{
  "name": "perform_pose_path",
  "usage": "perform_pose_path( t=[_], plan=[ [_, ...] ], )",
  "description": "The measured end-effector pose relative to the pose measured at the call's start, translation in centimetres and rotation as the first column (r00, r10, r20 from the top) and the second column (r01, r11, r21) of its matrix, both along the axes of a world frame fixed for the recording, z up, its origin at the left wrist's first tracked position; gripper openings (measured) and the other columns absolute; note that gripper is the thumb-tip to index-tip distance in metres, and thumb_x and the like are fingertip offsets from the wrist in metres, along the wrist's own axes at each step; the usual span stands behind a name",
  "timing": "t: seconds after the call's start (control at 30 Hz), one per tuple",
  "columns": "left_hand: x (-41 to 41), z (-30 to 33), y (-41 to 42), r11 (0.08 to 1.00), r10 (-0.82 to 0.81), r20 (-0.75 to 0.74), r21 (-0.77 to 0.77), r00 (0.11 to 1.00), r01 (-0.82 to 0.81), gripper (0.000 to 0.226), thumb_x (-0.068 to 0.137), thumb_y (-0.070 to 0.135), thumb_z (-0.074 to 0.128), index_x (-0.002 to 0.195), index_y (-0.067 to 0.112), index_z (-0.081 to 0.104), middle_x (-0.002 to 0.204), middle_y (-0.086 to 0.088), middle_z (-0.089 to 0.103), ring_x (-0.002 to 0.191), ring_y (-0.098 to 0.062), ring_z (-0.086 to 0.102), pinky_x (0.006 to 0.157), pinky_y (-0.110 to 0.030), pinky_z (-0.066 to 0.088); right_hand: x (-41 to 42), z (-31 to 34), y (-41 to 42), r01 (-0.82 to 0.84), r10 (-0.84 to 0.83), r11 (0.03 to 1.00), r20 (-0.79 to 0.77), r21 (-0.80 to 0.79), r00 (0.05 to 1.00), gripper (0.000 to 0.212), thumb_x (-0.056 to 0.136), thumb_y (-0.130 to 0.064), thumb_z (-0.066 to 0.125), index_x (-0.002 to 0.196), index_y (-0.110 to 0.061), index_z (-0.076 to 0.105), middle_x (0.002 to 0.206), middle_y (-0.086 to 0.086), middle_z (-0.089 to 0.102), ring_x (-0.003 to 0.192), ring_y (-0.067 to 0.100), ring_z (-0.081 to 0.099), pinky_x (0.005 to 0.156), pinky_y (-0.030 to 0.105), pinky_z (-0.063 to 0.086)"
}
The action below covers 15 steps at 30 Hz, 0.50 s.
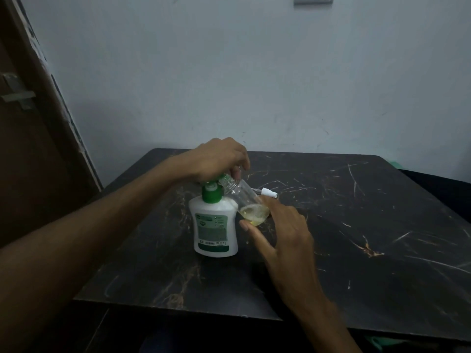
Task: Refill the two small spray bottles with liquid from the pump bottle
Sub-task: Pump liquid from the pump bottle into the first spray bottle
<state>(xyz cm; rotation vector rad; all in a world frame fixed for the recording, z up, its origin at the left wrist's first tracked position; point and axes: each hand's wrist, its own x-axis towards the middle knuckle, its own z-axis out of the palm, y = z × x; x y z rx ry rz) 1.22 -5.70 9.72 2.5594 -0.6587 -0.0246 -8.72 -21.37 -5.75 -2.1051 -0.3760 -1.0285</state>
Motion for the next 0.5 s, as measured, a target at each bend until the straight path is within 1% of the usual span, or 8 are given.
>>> perform_pose_path(
  t=[0.07, 0.1, 0.17, 0.2, 0.27, 0.33, 0.4, 0.5],
  plan=[
    [-0.07, 0.26, -0.08, 1.0, -0.001, -0.006, -0.004, 1.0, 0.001, 0.034, 0.092, 0.026, 0.046, 0.106, 0.011, 0.075, 0.09, -0.005, 0.08, 0.088, -0.021, 0.074, 0.094, -0.045, 0.057, 0.05, -0.04, -0.03, -0.001, 0.001, 1.0, -0.009, 0.005, 1.0, 0.047, 0.096, -0.051, 0.063, 0.136, -0.029, 0.055, 0.115, -0.018, 0.06, 0.102, -0.005, 0.047, 0.088, 0.03, 0.046],
    [-0.14, 0.24, -0.13, 1.0, -0.004, -0.009, 0.007, 1.0, 0.004, 0.035, 0.093, 0.025, 0.046, 0.106, 0.011, 0.075, 0.089, -0.002, 0.08, 0.086, -0.019, 0.073, 0.093, -0.045, 0.057, 0.1, -0.06, -0.04, 0.0, 0.0, 1.0, -0.018, 0.002, 1.0, 0.047, 0.096, -0.052, 0.061, 0.137, -0.029, 0.055, 0.115, -0.017, 0.061, 0.102, -0.005, 0.047, 0.087, 0.03, 0.046],
    [-0.3, -0.07, -0.17, 0.998, -0.019, -0.005, 0.053, 1.0, 0.019, 0.032, 0.101, 0.013, 0.045, 0.11, 0.006, 0.075, 0.09, 0.003, 0.075, 0.083, -0.015, 0.071, 0.094, -0.044, 0.057, 0.11, -0.08, -0.03, -0.004, 0.004, 1.0, -0.03, -0.002, 1.0, 0.048, 0.096, -0.053, 0.06, 0.138, -0.029, 0.055, 0.117, -0.017, 0.061, 0.103, -0.004, 0.049, 0.089, 0.031, 0.047],
    [-0.4, -0.15, -0.22, 0.997, -0.024, 0.005, 0.08, 1.0, 0.023, 0.033, 0.103, 0.009, 0.044, 0.112, 0.004, 0.075, 0.091, 0.007, 0.072, 0.083, -0.014, 0.07, 0.094, -0.042, 0.056, 0.1, -0.09, -0.05, -0.007, 0.007, 1.0, -0.031, -0.001, 1.0, 0.048, 0.097, -0.052, 0.061, 0.138, -0.029, 0.055, 0.117, -0.018, 0.06, 0.104, -0.003, 0.05, 0.089, 0.032, 0.048],
    [-0.53, -0.08, -0.24, 0.994, -0.027, 0.022, 0.11, 0.999, 0.025, 0.033, 0.104, 0.008, 0.043, 0.115, 0.004, 0.074, 0.09, 0.01, 0.067, 0.082, -0.012, 0.068, 0.094, -0.039, 0.056, 0.01, -0.03, -0.03, -0.012, 0.012, 1.0, -0.023, 0.001, 1.0, 0.046, 0.097, -0.051, 0.062, 0.138, -0.031, 0.054, 0.115, -0.024, 0.053, 0.104, -0.004, 0.049, 0.088, 0.032, 0.048],
    [-0.59, 0.32, -0.21, 0.994, -0.02, 0.024, 0.107, 1.0, 0.017, 0.033, 0.105, 0.01, 0.043, 0.114, 0.006, 0.074, 0.09, 0.01, 0.068, 0.082, -0.011, 0.069, 0.095, -0.042, 0.056, -0.09, 0.09, -0.01, -0.018, 0.018, 1.0, -0.01, 0.0, 1.0, 0.045, 0.097, -0.05, 0.061, 0.138, -0.033, 0.052, 0.115, -0.028, 0.049, 0.103, -0.005, 0.048, 0.087, 0.031, 0.047],
    [-0.53, 0.63, -0.23, 0.994, -0.007, 0.027, 0.107, 1.0, 0.004, 0.032, 0.104, 0.011, 0.043, 0.113, 0.009, 0.074, 0.09, 0.008, 0.073, 0.082, -0.012, 0.069, 0.096, -0.046, 0.055, -0.16, 0.13, -0.01, -0.027, 0.027, 1.0, -0.009, 0.001, 1.0, 0.045, 0.098, -0.051, 0.06, 0.138, -0.034, 0.051, 0.116, -0.029, 0.048, 0.104, -0.005, 0.048, 0.088, 0.03, 0.047],
    [-0.77, 0.38, -0.3, 0.995, -0.001, 0.005, 0.1, 1.0, 0.001, 0.032, 0.103, 0.009, 0.044, 0.112, 0.006, 0.075, 0.09, 0.01, 0.071, 0.084, -0.015, 0.071, 0.096, -0.045, 0.055, -0.19, 0.1, -0.01, -0.021, 0.021, 1.0, -0.016, -0.005, 1.0, 0.045, 0.098, -0.052, 0.058, 0.139, -0.035, 0.05, 0.115, -0.031, 0.043, 0.103, -0.008, 0.045, 0.087, 0.025, 0.044]
  ],
)
